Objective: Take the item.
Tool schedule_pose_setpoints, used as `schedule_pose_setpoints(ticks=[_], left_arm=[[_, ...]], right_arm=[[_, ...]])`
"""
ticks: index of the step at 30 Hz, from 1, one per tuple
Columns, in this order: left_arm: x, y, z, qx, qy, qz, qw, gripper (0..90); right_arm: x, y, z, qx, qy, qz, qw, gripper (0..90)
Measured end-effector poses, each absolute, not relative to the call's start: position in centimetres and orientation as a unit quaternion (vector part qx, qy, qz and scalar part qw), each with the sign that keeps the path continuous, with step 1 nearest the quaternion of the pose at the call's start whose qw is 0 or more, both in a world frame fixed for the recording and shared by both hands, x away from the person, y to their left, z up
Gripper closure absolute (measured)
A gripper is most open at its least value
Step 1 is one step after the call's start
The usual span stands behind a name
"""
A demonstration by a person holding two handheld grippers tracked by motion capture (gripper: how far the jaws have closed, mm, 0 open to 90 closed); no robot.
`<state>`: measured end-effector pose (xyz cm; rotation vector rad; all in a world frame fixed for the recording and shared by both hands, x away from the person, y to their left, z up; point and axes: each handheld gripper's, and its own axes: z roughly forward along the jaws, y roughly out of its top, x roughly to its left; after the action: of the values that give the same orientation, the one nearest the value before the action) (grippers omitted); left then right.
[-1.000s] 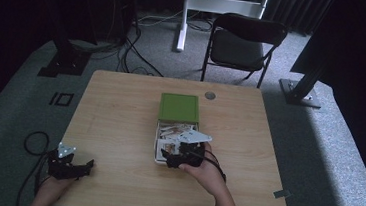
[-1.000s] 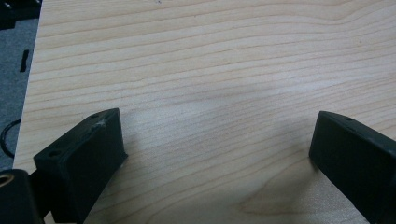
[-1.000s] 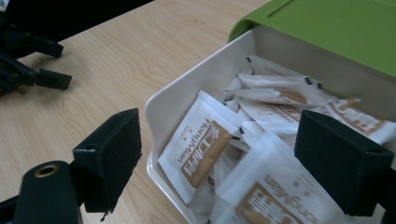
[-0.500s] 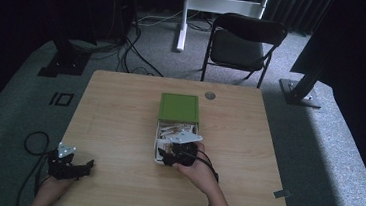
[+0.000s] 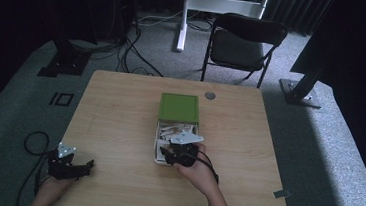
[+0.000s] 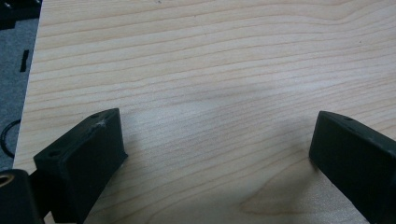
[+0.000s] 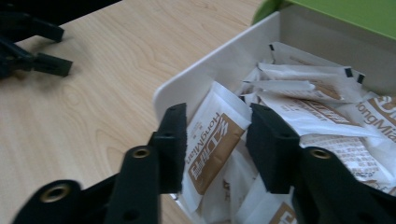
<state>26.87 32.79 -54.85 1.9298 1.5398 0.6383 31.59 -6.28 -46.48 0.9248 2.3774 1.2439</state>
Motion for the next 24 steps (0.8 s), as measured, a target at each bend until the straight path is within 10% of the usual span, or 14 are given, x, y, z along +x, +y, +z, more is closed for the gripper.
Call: schedule_pose_setpoints(ticks=[24], left_arm=[[26.9,32.8,-54.8,0.724,0.577,0.239,0.291,3.8]], right_arm=[[31.5,-4.4,-48.5,0.341,0.849,0.386,0.115,80.2]])
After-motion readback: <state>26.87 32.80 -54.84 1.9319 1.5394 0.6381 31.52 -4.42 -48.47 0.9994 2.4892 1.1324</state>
